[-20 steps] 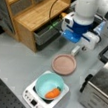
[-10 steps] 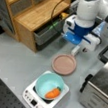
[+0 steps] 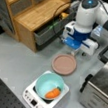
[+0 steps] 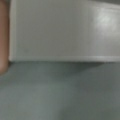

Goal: Pick up the pan. Place the pan on the table. Pick up the bowl. Place the bowl on the stove.

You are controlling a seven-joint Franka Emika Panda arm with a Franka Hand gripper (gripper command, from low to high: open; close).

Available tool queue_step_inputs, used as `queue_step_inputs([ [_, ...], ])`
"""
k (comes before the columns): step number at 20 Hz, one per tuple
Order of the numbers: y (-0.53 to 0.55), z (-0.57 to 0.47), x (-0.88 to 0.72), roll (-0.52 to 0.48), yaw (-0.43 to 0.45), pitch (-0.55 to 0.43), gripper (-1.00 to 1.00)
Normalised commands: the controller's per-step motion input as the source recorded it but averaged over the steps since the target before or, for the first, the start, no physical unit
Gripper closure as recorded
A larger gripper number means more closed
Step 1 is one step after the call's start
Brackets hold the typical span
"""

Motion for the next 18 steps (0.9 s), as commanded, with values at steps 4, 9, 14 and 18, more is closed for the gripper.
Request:
queue_step_inputs([
  [4,-0.15,-0.14,-0.07,0.008,0.162,-0.130,-1.00],
  [9,-0.13,-0.09,-0.07,-0.008,0.141,-0.108,-1.00],
  [14,-0.07,-0.09,-0.04,0.002,0.110,-0.104,1.00],
  [18,-0.04,-0.07,-0.01,-0.001,0.098,-0.095,1.00],
])
